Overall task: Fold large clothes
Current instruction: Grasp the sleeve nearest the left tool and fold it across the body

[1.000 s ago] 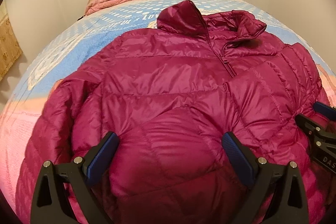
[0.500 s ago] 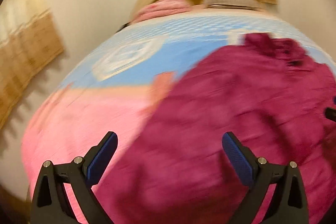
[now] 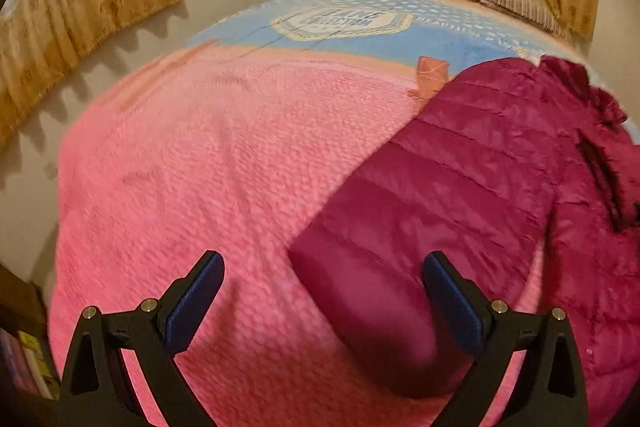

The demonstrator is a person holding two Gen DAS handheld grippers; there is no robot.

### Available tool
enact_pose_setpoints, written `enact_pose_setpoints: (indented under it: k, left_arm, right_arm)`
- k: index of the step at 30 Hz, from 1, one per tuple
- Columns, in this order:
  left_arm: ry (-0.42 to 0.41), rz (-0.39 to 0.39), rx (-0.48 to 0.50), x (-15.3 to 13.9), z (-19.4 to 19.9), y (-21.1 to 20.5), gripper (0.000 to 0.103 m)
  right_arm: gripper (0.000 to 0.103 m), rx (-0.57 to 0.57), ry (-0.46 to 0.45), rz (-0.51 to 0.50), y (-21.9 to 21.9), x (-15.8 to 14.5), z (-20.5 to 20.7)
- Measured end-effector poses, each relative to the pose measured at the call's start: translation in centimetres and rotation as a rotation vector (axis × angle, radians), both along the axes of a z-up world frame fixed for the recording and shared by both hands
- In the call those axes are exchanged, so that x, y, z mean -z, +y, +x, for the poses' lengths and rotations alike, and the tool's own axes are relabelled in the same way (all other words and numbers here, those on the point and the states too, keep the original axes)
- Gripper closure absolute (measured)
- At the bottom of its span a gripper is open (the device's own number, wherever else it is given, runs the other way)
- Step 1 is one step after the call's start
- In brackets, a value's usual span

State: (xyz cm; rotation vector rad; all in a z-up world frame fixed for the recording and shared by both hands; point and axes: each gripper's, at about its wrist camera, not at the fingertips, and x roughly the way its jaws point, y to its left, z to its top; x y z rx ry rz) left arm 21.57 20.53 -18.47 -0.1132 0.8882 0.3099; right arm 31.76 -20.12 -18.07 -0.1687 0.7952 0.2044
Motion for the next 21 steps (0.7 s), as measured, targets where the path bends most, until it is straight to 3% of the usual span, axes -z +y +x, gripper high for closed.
enact_pose_setpoints:
  k: [3,4,5,7,8,9,12,17,21]
  left_arm:
    - [0.024,-0.057,0.052,0.7,0.6,-1.6,0.003]
    - [0.031,-0.060,0.061,1.0,0.8,-2.0,0.013]
    - [0.041,-0.048,0.074,1.2,1.1,-2.5,0.040]
    - [0.053,-0.006,0.064,1.2,1.5,-3.1,0.059]
    - [0.047,0.002,0.065,0.7,1.7,-3.2,0.078]
    - [0.040,0.013,0.074,0.3,1.9,-3.3,0.085]
    - [0.000,0.127,0.048,-2.2,2.8,-2.8,0.089]
    - [-0.123,0.212,0.022,-8.1,5.2,-2.3,0.092]
    - [-0.182,0.249,0.089,-11.1,8.2,-4.8,0.092]
  right_arm:
    - [0.025,-0.014,-0.025,-0.027,0.1,0.2,-0.9]
    - [0.025,-0.018,-0.029,-0.030,0.1,0.3,-1.1]
    - [0.025,-0.021,-0.031,-0.030,0.0,0.3,-1.1]
    - [0.025,-0.017,-0.037,-0.026,-0.4,0.2,-1.5]
    - [0.025,-0.013,-0.044,-0.023,-0.6,0.1,-1.7]
    - [0.025,-0.010,-0.053,-0.017,-0.8,-0.1,-2.0]
    - [0.024,0.004,-0.075,-0.006,-2.0,-0.6,-2.8]
    - [0.023,0.070,-0.101,0.037,-4.8,-1.4,-2.8]
    - [0.023,0.132,-0.112,0.092,-7.1,-1.8,-2.9]
